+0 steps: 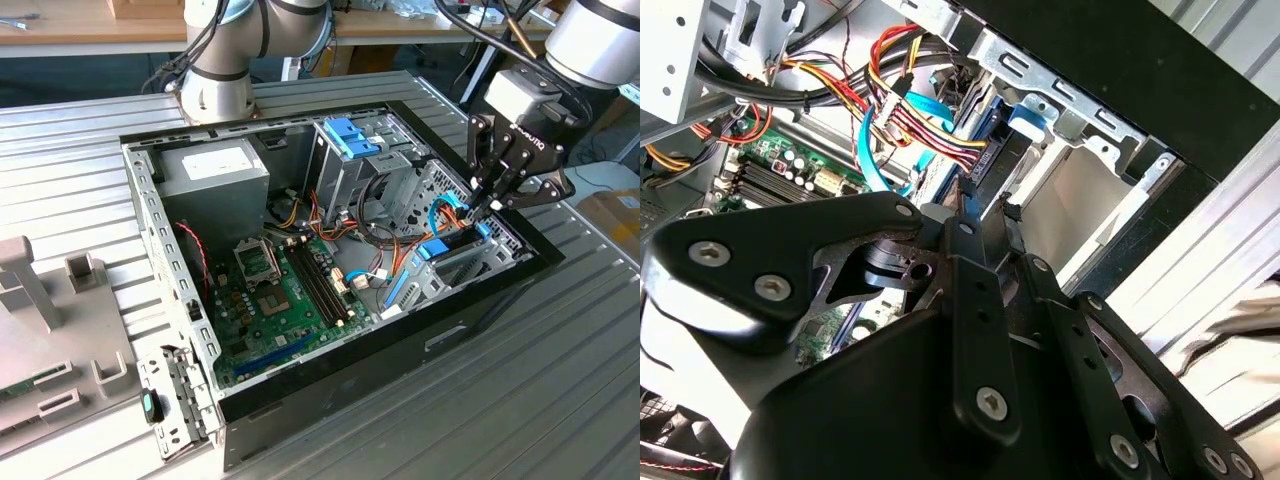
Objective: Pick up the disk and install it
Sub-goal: 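Insert the second disk wire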
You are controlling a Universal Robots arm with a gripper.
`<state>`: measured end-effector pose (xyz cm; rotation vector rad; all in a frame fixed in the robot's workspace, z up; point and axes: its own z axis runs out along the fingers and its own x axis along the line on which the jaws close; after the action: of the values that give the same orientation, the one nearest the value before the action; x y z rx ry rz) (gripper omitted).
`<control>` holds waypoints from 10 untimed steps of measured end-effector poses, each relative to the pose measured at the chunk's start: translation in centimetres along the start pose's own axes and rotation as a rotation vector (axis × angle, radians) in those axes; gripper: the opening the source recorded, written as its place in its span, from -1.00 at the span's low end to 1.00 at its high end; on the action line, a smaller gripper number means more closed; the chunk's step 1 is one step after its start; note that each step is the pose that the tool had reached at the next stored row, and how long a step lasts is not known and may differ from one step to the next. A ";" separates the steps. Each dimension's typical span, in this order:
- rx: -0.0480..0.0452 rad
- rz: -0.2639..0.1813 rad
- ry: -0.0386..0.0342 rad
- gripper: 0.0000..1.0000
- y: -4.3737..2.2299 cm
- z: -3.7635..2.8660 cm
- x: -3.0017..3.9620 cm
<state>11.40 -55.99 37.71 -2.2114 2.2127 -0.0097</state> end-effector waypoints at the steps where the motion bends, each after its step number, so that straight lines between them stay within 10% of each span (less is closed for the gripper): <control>1: 0.0000 0.000 0.0000 -0.51 0.00 0.00 0.00; 10: -0.0075 0.000 0.0001 -0.51 -0.25 -0.01 0.00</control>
<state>11.65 -55.99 37.73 -2.2151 2.2166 -0.0014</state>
